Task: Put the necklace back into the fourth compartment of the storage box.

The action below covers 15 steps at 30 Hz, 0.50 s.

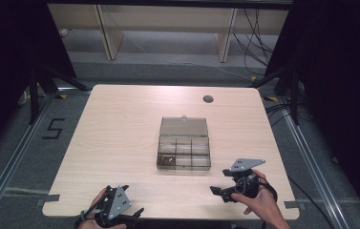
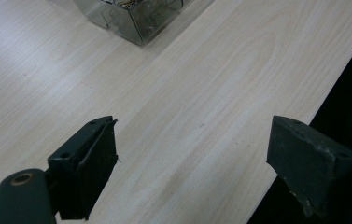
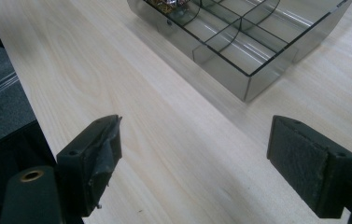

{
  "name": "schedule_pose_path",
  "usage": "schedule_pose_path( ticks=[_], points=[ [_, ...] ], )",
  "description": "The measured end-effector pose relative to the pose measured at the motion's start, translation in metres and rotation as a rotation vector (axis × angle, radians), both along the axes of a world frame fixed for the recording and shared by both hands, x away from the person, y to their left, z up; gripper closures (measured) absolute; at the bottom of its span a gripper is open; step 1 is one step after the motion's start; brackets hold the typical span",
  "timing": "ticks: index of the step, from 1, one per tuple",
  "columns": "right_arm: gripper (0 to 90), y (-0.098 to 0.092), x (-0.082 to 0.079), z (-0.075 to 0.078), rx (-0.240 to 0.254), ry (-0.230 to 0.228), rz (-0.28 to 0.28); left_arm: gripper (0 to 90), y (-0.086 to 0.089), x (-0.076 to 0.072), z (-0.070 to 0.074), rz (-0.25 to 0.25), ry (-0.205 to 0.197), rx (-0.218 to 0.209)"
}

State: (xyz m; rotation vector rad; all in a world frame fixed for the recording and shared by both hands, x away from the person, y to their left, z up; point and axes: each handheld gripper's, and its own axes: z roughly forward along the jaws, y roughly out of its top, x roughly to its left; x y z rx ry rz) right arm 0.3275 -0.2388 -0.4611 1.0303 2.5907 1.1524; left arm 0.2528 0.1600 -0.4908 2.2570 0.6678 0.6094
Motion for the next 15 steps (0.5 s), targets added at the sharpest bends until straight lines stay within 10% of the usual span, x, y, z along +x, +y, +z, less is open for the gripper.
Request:
schedule_pose_path(
  ticks=[15],
  points=[
    [18.4,-0.004,-0.011,-0.012,0.013,0.011,0.013,15.5,-0.002,-0.001,-0.002,-0.001,0.008,-0.002]
  ],
)
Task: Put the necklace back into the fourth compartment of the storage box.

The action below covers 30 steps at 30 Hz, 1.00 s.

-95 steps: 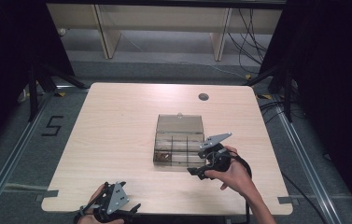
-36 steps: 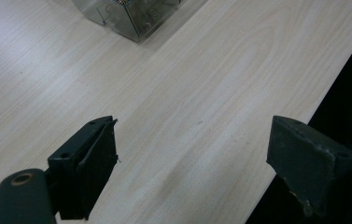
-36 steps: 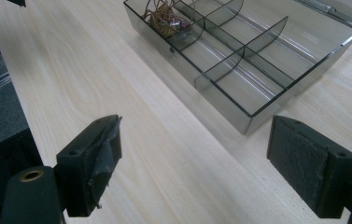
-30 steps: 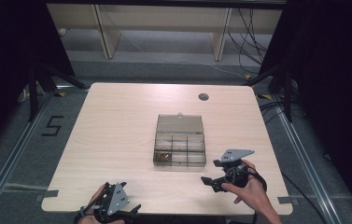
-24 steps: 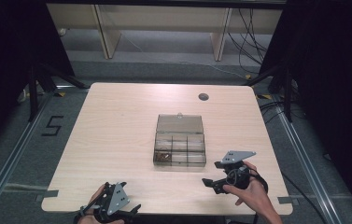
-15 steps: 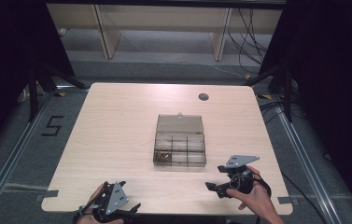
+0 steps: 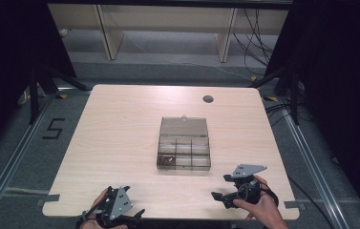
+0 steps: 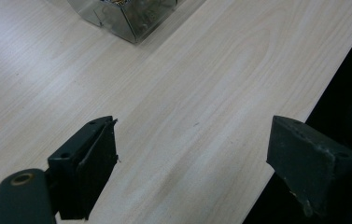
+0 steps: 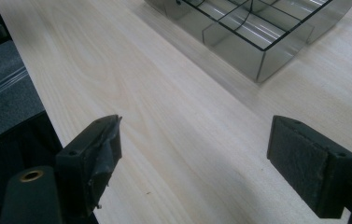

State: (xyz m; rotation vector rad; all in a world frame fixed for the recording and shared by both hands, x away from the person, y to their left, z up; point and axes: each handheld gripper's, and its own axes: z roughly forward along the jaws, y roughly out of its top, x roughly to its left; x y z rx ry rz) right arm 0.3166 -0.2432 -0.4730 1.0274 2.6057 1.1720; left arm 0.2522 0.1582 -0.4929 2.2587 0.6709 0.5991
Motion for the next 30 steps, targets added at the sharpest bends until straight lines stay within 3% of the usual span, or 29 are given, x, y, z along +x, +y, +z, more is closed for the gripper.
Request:
schedule_pose_path(
  ticks=[10,11,22,28,29,30],
  points=[
    [18.7,-0.004,-0.003,-0.001,0.001,-0.01,0.013,15.5,0.001,0.0,0.0,0.005,-0.004,0.006],
    [18.7,-0.007,-0.006,0.0,-0.003,-0.002,-0.022,15.5,0.002,0.0,0.0,0.005,-0.004,0.004],
    [19.3,-0.013,-0.012,-0.005,0.017,-0.017,-0.049,15.4,0.001,0.001,0.0,0.006,-0.003,0.009],
    [19.3,-0.015,-0.014,-0.007,0.013,-0.035,-0.038,15.5,0.001,0.001,0.0,0.003,-0.003,0.012],
    [19.3,-0.015,-0.018,-0.007,0.029,0.01,-0.075,15.5,0.001,0.001,0.0,0.002,-0.002,0.014],
    [19.3,-0.017,-0.015,-0.008,0.018,-0.02,-0.059,15.5,0.001,0.001,0.0,0.002,-0.002,0.012]
  ],
)
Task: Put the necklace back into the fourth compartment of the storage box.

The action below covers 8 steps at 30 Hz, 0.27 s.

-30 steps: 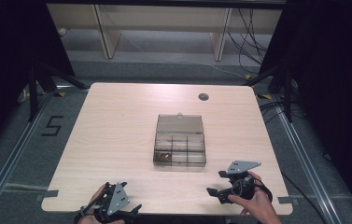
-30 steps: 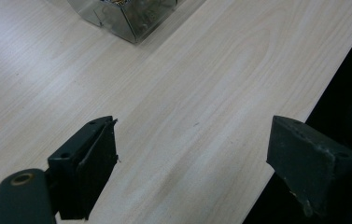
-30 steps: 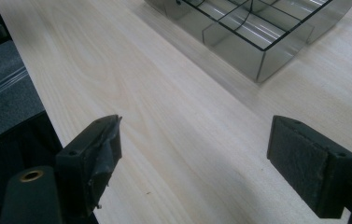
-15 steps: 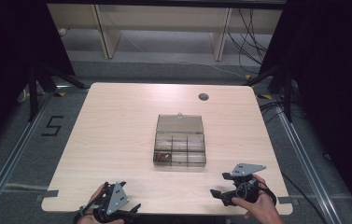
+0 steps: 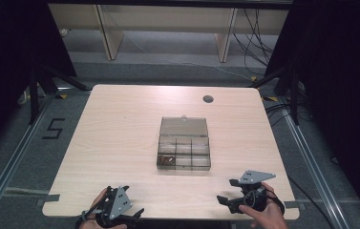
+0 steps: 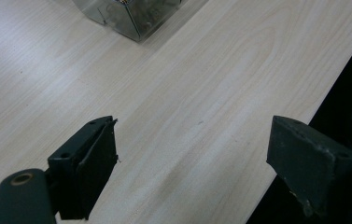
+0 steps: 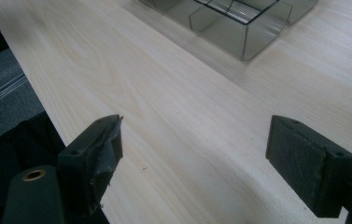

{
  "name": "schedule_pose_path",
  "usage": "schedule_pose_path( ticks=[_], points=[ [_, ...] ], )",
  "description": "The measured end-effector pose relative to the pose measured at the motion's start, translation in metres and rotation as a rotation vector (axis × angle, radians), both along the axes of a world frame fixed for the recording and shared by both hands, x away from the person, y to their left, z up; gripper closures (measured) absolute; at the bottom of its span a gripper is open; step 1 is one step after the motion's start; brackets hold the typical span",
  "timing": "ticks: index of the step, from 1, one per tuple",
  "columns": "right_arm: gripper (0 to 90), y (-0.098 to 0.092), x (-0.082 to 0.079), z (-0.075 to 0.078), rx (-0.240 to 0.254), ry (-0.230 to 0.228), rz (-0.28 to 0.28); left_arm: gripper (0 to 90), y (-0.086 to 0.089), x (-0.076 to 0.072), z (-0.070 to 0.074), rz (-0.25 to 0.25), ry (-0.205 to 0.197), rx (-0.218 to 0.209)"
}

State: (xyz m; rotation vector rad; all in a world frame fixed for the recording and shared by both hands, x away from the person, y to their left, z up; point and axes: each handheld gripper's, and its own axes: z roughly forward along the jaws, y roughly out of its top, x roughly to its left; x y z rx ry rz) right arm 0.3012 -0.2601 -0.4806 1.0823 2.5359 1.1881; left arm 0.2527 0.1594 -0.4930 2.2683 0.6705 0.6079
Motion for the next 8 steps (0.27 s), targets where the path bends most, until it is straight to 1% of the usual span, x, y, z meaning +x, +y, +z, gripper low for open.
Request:
schedule_pose_path(
  ticks=[2,4,7,8],
  points=[
    [19.1,-0.0005,0.0004,-0.0017,0.001,0.003,0.011,15.5,-0.0003,-0.0001,-0.0002,0.005,-0.003,-0.006],
    [19.0,-0.0006,-0.0006,-0.0026,0.0,0.012,-0.006,15.5,-0.0002,-0.0001,-0.0002,0.003,-0.001,-0.002],
    [19.0,0.0004,-0.0009,-0.0039,0.008,0.013,-0.003,15.5,-0.0004,0.0001,-0.0006,0.004,0.001,-0.004],
    [18.8,0.0004,-0.0005,-0.0038,0.018,0.035,0.013,15.5,-0.0004,0.0003,-0.0006,0.006,0.001,-0.005]
  ],
)
